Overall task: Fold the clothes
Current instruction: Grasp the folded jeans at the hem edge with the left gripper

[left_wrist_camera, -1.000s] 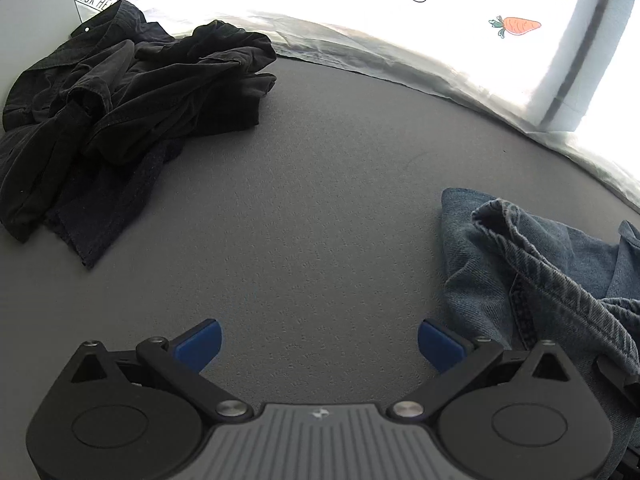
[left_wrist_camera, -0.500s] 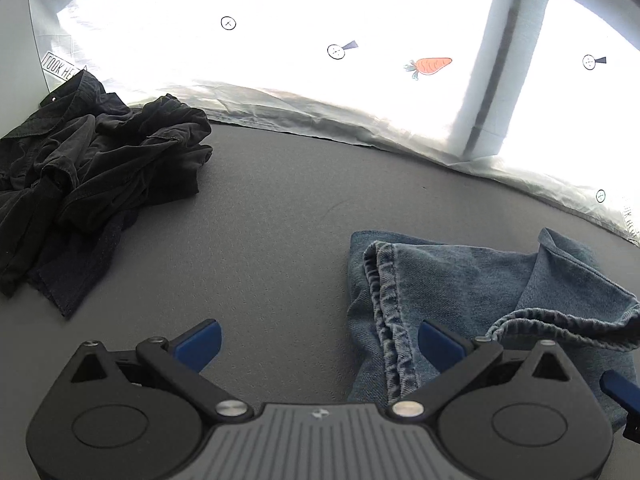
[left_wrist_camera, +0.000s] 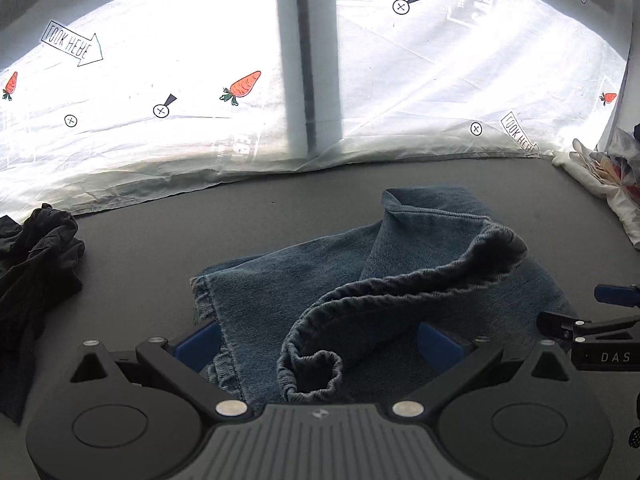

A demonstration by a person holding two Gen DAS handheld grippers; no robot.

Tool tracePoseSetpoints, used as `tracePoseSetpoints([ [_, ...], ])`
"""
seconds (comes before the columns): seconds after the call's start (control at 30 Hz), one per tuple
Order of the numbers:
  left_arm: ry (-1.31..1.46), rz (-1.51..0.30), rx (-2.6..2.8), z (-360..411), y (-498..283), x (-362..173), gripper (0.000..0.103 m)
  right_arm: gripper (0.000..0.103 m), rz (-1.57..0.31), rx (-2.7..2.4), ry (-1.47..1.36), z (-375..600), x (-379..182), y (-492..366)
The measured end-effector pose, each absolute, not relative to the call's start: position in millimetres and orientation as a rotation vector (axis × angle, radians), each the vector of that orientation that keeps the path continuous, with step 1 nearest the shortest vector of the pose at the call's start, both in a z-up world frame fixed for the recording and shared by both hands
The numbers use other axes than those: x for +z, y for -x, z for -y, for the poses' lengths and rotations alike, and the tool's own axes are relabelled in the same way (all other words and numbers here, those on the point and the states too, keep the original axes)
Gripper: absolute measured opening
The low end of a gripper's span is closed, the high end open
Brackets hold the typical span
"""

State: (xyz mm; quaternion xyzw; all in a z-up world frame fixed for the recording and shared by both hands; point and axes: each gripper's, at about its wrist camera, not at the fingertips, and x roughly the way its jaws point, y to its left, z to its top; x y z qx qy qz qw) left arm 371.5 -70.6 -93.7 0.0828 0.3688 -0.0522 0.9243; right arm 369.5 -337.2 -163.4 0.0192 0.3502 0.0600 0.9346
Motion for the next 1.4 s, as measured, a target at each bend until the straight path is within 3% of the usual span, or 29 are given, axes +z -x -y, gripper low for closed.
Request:
tracePoseSetpoints([
  [0.17,-0.350,-0.774,-0.155,96,-384,-115,0.100,0.103,-0.717,0.145,-0.066,326,-172,-382],
  [0.27,-0.310,-0.800,-0.162,95,-394,-124,0.080,0.103,-0.723,0.154,-0.097,329,-176,-389],
  [0.33,-0.184,-0.809,-0.172,86,-397,-121,0.053,0.103,-0.725,0.159,-0.111,334,-178,-390],
  [0.37,-0.126,-0.811,-0.169,82,-397,-120,0.047,0.103,-0.726,0.160,-0.119,336,-179,-390],
  [0.43,-0.014,-0.811,-0.131,71,-396,-116,0.025,0.103,-0.729,0.160,-0.131,335,-179,-387],
  [0.5,0.189,-0.809,-0.085,47,-394,-114,0.017,0.103,-0.731,0.159,-0.139,335,-180,-385],
  [0.6,0.586,-0.772,0.015,-5,-383,-117,0.014,0.103,-0.735,0.157,-0.139,336,-179,-384],
  [0.67,0.708,-0.750,0.069,-32,-376,-120,0.013,0.103,-0.736,0.161,-0.137,335,-178,-385],
  [0.77,0.667,-0.777,0.216,-51,-367,-128,0.000,0.103,-0.741,0.150,-0.140,332,-178,-380],
  [0.9,0.774,-0.829,0.314,-82,-349,-150,0.000,0.103,-0.750,0.147,-0.151,330,-178,-379],
  [0.93,0.790,-0.830,0.305,-87,-345,-150,0.007,0.103,-0.750,0.146,-0.149,330,-178,-379],
  [0.97,0.806,-0.831,0.295,-92,-342,-151,0.016,0.103,-0.751,0.145,-0.148,330,-178,-380],
  [1.03,0.815,-0.836,0.274,-97,-338,-150,0.069,0.103,-0.756,0.146,-0.141,329,-177,-382],
  [1.07,0.781,-0.834,0.257,-93,-339,-147,0.076,0.103,-0.760,0.148,-0.139,329,-177,-383],
  [1.17,0.646,-0.841,0.173,-74,-350,-138,0.081,0.103,-0.787,0.168,-0.123,329,-175,-391],
  [1.23,0.539,-0.877,0.146,-58,-362,-138,0.090,0.103,-0.805,0.188,-0.103,329,-173,-399],
  [1.4,0.350,-0.974,0.095,-39,-391,-155,0.091,0.103,-0.817,0.276,-0.020,323,-167,-421],
])
